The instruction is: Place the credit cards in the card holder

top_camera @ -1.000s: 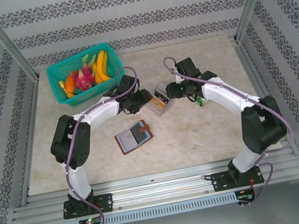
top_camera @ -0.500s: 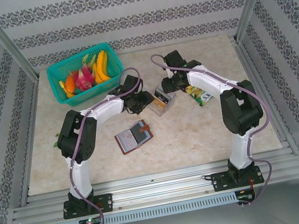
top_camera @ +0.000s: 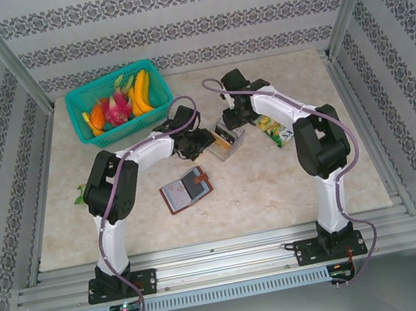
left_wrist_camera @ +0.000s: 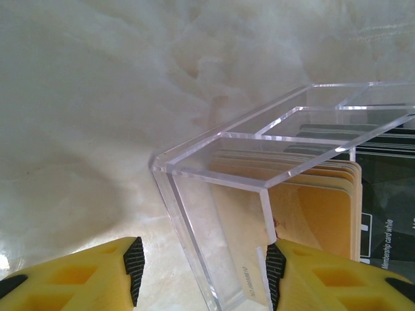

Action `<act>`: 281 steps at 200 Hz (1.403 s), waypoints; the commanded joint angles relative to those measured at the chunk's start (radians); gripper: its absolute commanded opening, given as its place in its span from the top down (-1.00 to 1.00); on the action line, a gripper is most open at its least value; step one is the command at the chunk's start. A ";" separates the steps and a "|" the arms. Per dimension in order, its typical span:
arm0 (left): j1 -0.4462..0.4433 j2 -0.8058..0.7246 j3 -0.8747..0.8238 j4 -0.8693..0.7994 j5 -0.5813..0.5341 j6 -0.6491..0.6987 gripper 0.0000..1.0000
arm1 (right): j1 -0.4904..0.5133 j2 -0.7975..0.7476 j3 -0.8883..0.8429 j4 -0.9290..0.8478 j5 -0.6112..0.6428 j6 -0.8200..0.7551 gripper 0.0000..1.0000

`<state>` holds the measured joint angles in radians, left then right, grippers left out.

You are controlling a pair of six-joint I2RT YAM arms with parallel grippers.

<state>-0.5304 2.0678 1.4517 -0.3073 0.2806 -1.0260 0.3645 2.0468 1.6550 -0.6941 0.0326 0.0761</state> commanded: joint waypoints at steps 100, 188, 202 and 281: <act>-0.010 0.022 -0.001 -0.016 -0.005 0.004 -0.07 | 0.036 -0.004 0.026 -0.019 0.165 -0.059 0.31; -0.009 0.020 -0.004 -0.015 -0.006 0.006 -0.04 | 0.041 -0.016 0.043 -0.026 0.164 -0.061 0.44; -0.010 0.023 -0.006 -0.015 -0.009 0.006 -0.03 | 0.043 -0.021 0.043 -0.025 0.165 -0.061 0.42; -0.011 0.035 -0.007 -0.022 -0.016 0.007 -0.01 | 0.047 -0.034 0.038 -0.016 0.180 -0.063 0.42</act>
<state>-0.5304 2.0712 1.4517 -0.2901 0.2848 -1.0260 0.4107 2.0506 1.6745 -0.7067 0.1471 0.0219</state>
